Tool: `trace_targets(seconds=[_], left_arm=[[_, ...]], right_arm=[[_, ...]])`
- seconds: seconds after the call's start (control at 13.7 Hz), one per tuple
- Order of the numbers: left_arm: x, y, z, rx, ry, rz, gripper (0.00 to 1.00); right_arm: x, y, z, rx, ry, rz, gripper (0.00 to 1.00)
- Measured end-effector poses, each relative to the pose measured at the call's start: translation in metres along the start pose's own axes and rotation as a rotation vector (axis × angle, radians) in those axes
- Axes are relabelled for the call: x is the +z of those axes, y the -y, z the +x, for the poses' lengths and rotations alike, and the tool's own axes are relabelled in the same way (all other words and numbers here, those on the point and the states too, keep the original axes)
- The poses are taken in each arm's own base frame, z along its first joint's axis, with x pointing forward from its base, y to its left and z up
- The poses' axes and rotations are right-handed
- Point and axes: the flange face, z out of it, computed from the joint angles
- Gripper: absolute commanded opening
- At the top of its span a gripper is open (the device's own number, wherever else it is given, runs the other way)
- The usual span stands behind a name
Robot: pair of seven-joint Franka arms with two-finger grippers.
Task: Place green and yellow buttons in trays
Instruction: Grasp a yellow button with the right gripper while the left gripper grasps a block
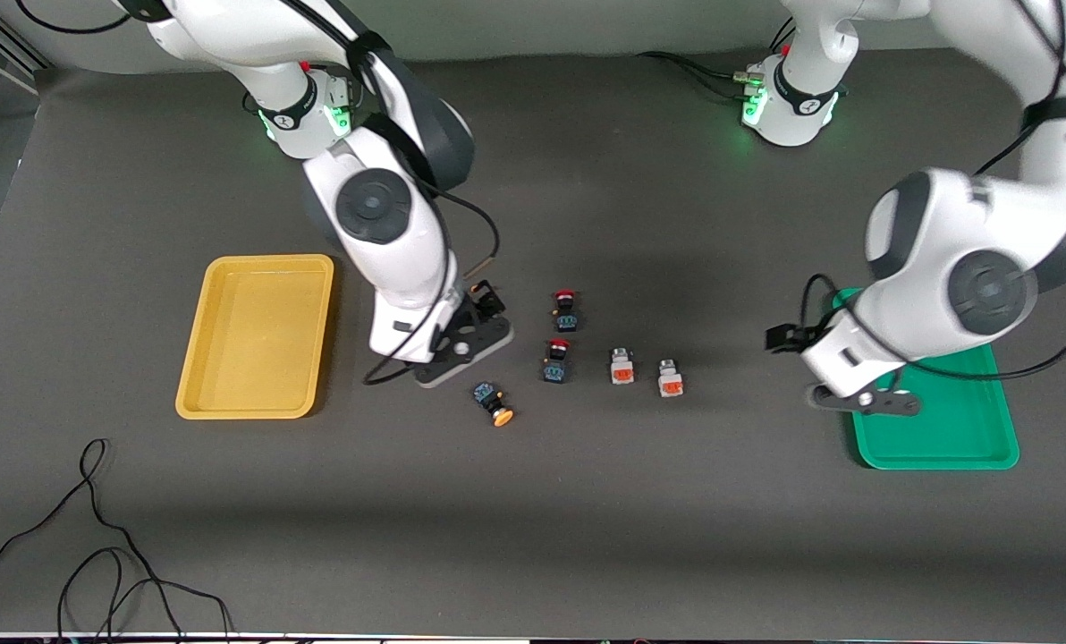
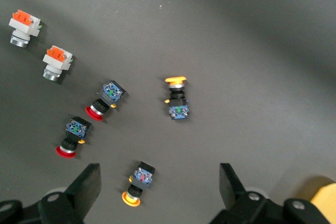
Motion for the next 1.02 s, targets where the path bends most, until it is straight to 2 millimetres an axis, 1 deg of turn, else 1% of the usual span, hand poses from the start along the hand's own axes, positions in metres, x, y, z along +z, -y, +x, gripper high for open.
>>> trace_targets(seconds=[0.07, 0.15, 0.29, 0.44, 0.51, 0.66, 0.8, 1.02], left_arm=[[0.020, -0.013, 0.007, 0.006, 0.002, 0.001, 0.99], [0.041, -0.025, 0.012, 0.016, 0.006, 0.002, 0.99], [0.084, -0.039, 0.023, 0.022, 0.014, 0.001, 0.99], [0.120, -0.050, 0.031, 0.007, 0.016, -0.004, 0.99], [0.135, -0.059, 0.033, -0.005, 0.011, -0.005, 0.99], [0.164, -0.079, 0.034, -0.025, 0.004, -0.005, 0.99], [0.186, -0.091, 0.034, -0.033, 0.003, -0.005, 0.99], [0.198, -0.093, 0.035, -0.051, 0.002, -0.006, 0.99]], right_arm=[[0.013, 0.003, 0.006, -0.004, -0.015, 0.002, 1.00], [0.030, 0.003, 0.011, -0.003, -0.030, 0.003, 1.00], [0.075, -0.001, 0.015, 0.002, -0.056, 0.002, 1.00], [0.123, -0.005, 0.010, 0.007, -0.082, 0.000, 1.00], [0.144, -0.007, 0.006, 0.009, -0.091, -0.001, 1.00], [0.178, -0.010, 0.000, 0.011, -0.094, -0.002, 1.00], [0.202, -0.011, -0.003, 0.009, -0.098, -0.005, 1.00], [0.226, -0.013, -0.004, 0.009, -0.116, -0.008, 0.98]])
